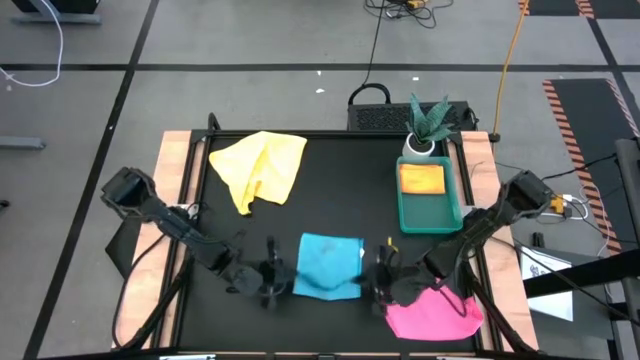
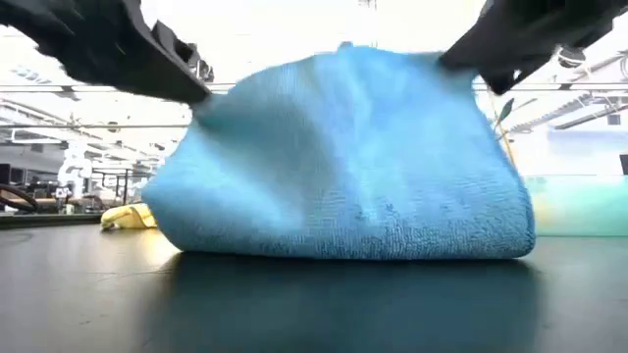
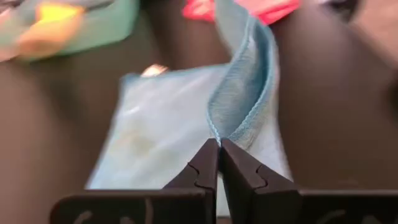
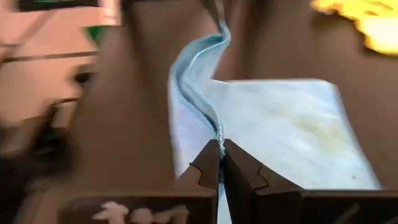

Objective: Fold microfiber towels
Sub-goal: Fold the blue microfiber cloth

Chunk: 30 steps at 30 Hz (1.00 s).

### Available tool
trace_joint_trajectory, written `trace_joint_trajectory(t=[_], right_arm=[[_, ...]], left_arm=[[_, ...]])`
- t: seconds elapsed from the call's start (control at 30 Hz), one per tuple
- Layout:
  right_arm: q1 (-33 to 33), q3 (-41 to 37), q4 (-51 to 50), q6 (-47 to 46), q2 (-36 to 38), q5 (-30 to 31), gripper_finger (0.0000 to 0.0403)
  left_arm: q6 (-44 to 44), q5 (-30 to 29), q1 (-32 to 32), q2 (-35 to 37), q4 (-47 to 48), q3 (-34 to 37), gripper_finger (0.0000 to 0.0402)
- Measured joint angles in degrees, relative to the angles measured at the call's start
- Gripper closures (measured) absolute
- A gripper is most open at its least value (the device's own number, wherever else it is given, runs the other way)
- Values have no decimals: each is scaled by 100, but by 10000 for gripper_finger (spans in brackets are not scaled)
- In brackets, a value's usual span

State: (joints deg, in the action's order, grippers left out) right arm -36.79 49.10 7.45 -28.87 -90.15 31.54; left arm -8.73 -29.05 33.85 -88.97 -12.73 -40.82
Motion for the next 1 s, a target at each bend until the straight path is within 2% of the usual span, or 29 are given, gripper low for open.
trace_joint_trajectory(t=[0.1,0.23,0.43,0.6,0.7,0.83,1.0], right_arm=[[245,0,-434,-484,-44,40,402],[470,-2,-1167,-1044,-63,383,402],[712,-2,-1674,-1525,-59,654,402],[827,-2,-1729,-1544,-59,593,402],[838,-2,-1747,-1546,-59,435,403],[832,-2,-1762,-1639,-59,411,403],[861,-6,-1940,-1853,-59,412,403]], left_arm=[[-281,-170,-332,4,407,0,396],[-652,-541,-743,0,846,0,387],[-815,-534,-1211,0,1135,0,395],[-772,-498,-1342,0,1094,0,387],[-796,-281,-1380,-14,1091,0,381],[-796,-57,-1373,-33,1087,1,394],[-709,-150,-1416,-277,883,2,387]])
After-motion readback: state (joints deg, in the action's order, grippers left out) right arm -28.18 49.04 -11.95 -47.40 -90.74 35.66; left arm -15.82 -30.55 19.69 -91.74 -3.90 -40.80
